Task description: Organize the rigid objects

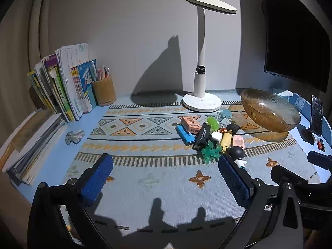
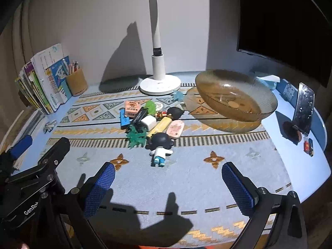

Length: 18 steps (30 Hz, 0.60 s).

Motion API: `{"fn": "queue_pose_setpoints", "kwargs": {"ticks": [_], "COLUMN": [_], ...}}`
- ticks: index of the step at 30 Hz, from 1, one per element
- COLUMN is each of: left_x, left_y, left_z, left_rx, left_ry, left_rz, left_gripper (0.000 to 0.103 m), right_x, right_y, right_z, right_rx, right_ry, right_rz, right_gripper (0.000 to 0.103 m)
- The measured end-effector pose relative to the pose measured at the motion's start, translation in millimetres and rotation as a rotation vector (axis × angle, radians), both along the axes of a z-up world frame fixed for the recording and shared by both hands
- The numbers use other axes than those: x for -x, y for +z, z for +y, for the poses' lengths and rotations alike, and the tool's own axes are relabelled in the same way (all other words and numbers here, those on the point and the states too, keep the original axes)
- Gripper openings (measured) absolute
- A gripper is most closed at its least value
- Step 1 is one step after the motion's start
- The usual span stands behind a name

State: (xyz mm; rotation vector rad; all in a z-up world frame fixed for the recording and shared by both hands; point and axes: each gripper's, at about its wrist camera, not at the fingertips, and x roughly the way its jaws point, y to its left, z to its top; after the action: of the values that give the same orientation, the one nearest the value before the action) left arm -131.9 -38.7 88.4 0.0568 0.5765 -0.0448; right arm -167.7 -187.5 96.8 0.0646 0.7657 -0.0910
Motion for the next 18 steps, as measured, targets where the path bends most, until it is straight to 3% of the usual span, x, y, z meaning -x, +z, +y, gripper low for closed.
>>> {"fn": "queue_pose_setpoints", "kwargs": {"ticks": [18], "left_x": [-3.5], "left_y": [-3.8], "left_z": [5.8], "left_rx": [0.024], "left_ry": [0.000], "left_rz": [0.032], "left_gripper": [0.102], "right_x": [-3.5], "right_y": [-3.3], "right_z": [4.0], "right_rx": [-0.011], "right_ry": [0.003], "right_rz": [0.020], "right_gripper": [0.103]}}
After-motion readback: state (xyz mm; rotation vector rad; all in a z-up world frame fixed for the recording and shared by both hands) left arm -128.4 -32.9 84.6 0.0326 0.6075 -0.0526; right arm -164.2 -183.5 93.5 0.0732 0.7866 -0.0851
